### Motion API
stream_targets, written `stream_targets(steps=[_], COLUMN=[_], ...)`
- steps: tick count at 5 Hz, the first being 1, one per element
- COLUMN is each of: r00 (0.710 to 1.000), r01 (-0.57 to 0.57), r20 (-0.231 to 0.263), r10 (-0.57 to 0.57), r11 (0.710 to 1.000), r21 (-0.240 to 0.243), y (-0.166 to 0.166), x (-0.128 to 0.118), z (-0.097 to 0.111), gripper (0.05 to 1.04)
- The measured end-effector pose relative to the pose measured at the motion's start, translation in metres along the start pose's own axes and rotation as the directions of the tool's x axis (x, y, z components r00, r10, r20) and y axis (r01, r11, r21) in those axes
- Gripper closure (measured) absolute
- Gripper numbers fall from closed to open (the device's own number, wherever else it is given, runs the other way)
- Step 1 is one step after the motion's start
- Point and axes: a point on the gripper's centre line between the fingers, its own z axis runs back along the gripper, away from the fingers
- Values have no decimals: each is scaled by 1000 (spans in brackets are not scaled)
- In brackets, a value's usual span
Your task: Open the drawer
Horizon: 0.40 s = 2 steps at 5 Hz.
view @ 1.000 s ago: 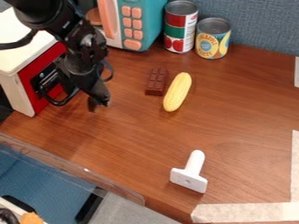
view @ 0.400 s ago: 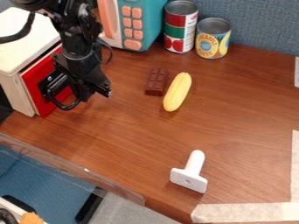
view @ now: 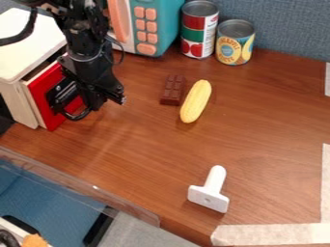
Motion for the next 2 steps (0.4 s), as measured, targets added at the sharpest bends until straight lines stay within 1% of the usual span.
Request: stream_targets(steps=[1, 2], r00=[1000, 1000], r01=[6, 17], r20=[-7, -9], r10=[-6, -17], r11=[1000, 1000], r21=[-15, -25], y=[-7, -14], x=[0, 0], z=[5, 5], gripper=[993, 993])
